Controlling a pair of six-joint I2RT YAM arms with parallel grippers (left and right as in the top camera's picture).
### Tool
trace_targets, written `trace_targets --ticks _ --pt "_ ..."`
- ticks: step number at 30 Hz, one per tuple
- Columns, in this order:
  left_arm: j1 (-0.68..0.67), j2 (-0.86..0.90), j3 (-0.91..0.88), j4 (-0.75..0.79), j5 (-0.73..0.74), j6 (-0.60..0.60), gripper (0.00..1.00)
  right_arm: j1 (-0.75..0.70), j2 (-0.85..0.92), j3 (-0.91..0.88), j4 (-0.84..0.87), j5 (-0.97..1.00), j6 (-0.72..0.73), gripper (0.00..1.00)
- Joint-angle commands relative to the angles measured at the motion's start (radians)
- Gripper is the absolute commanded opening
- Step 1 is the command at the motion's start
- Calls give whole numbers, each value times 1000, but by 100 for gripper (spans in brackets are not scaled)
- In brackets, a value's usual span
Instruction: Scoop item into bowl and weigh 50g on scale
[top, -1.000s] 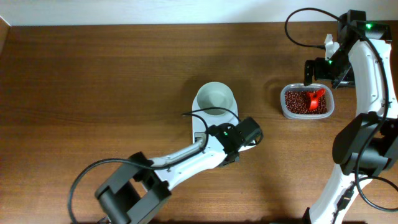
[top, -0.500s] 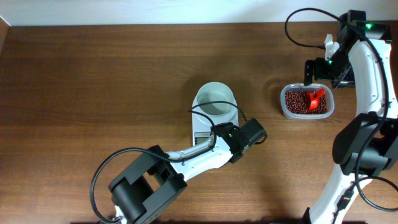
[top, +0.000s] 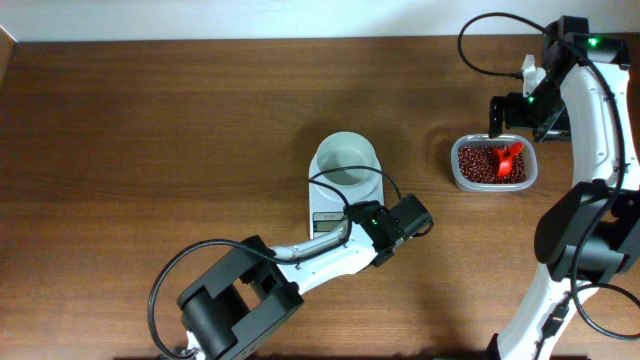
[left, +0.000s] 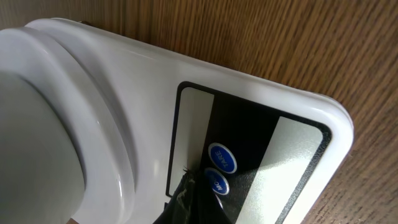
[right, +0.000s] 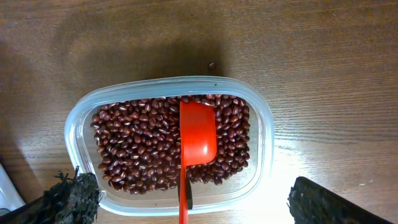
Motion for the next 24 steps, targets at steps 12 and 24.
trace_targets --ticks 12,24 --pt "32 93 -37 -29 36 16 0 -8 5 19 1 6 3 99" --pt "6 95 -38 -70 146 54 0 -8 5 19 0 6 3 99"
